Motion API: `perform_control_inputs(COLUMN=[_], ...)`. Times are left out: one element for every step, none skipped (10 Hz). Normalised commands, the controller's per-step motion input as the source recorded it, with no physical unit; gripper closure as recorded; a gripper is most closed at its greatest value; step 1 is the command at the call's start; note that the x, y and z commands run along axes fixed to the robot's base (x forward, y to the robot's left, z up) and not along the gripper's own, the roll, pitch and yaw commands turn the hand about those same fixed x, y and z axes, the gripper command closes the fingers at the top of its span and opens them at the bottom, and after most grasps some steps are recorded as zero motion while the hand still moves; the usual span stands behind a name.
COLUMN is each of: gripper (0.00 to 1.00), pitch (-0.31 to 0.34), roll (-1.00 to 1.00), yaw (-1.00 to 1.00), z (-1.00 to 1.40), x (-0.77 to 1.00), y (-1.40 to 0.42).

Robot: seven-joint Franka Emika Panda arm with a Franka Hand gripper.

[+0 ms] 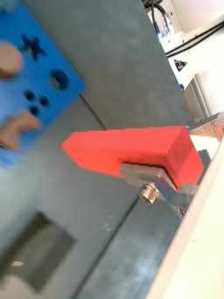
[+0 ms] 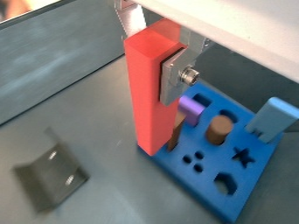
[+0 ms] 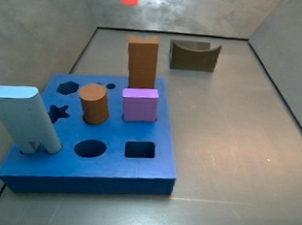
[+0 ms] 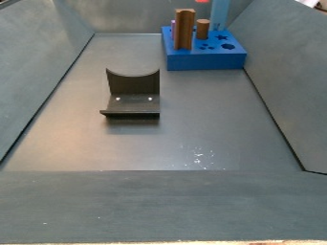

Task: Pick up the rectangle object. Move up. Move to above the board. Insert the rectangle object.
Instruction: Move to above the board.

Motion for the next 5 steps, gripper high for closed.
perform_control_inputs(gripper=[1.0,1.0,1.0,1.0,1.0], pitch=[0.191,0.172,0.147,0.13,0.128], roll=[-0.05,-0.04,-0.01,0.0,0.03], yaw=[-0.19,-0.1,-0.02,-0.01,0.0], z=[0.06,0.06,0.06,0.06,0.04], x=[0.37,0.39,0.4,0.36,0.24], y=[-1.0,-1.0,-1.0,-0.84,-0.47])
